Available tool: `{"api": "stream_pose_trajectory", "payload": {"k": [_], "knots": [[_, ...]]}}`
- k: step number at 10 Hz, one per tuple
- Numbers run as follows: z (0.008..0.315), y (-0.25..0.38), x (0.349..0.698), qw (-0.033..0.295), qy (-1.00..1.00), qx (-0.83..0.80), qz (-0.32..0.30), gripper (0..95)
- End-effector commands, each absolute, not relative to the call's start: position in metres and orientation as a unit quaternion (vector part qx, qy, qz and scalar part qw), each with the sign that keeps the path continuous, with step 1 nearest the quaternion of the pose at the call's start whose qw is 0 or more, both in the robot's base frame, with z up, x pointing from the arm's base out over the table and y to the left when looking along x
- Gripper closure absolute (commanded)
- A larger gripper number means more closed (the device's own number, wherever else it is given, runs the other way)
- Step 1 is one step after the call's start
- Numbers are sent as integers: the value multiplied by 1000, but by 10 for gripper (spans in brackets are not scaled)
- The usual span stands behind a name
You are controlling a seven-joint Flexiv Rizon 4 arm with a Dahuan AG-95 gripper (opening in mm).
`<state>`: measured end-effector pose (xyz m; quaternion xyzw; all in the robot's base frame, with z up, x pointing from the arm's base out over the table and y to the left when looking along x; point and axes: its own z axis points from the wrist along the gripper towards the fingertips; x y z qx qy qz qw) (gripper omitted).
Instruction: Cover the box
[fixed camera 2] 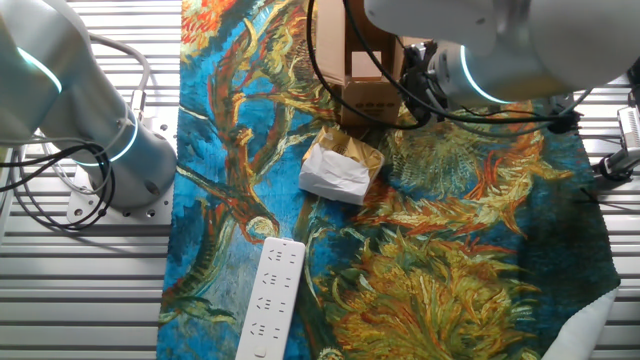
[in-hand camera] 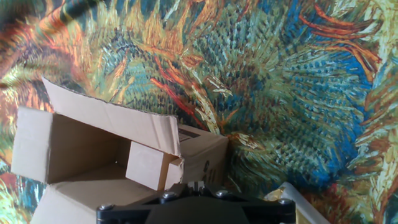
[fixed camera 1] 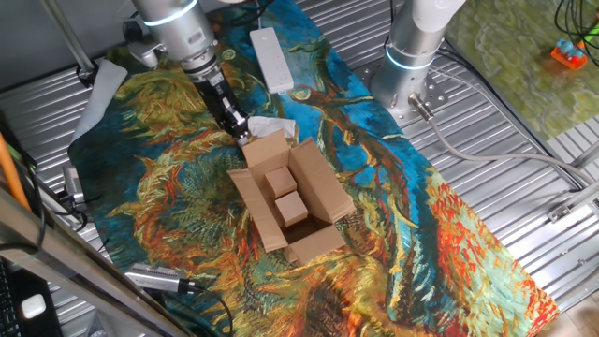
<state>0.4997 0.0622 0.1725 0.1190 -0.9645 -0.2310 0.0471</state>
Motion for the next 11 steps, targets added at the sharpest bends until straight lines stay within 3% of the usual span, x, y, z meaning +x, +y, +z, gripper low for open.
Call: {"api": "stream_pose_trajectory", "payload": {"k": [1,11], "knots": [[173,62,500,37,-962,119,-242,950],[173,62,500,16,-969,75,-233,950]]}}
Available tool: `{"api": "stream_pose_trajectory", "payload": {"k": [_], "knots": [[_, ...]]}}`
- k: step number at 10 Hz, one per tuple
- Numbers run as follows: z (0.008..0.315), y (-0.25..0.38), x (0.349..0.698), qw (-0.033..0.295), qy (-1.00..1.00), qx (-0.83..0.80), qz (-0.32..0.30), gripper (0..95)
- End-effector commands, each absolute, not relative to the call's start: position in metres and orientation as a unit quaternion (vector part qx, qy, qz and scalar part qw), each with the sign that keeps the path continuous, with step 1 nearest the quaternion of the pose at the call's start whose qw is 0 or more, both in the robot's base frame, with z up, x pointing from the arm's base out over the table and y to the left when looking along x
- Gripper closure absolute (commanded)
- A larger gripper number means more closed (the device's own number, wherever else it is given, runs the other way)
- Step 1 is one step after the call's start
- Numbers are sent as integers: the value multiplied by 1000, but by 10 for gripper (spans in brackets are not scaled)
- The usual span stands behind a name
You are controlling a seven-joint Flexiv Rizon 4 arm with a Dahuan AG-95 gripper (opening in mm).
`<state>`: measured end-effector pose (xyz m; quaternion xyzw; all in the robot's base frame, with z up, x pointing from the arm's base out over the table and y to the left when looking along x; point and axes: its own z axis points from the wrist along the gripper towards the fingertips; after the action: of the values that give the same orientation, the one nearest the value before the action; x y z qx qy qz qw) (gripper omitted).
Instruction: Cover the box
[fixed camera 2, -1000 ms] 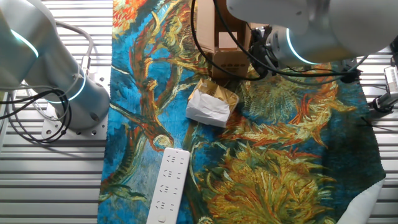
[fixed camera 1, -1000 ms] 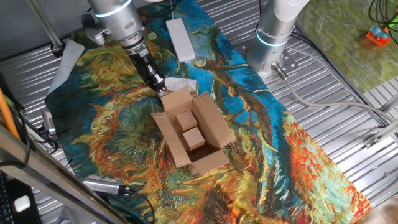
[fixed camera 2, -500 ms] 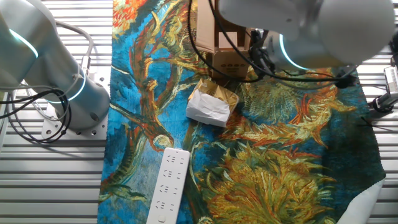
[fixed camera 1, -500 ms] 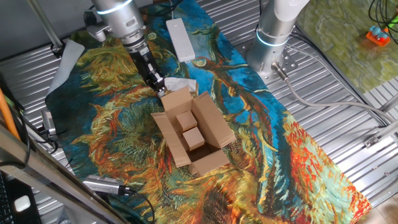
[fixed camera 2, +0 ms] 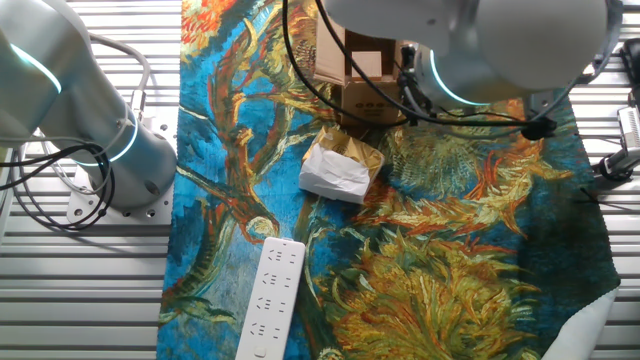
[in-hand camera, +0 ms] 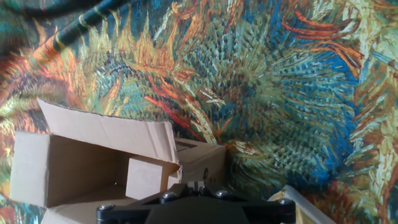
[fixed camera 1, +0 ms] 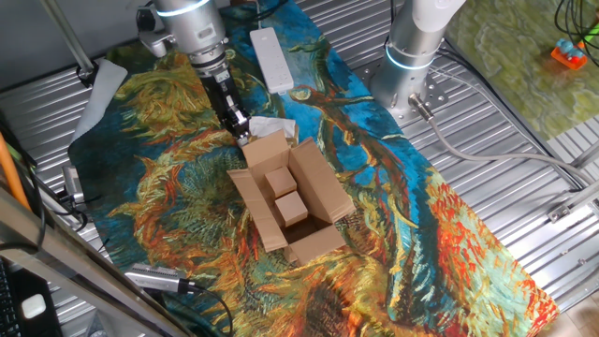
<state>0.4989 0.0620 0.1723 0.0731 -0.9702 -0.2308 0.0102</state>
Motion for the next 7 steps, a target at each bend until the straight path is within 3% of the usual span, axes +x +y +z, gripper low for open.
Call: {"api": "stream_pose_trajectory", "payload": {"k": [1,7], "knots": [[173,62,500,16,-969,79,-233,950],[173,62,500,26,-968,88,-232,950]]}}
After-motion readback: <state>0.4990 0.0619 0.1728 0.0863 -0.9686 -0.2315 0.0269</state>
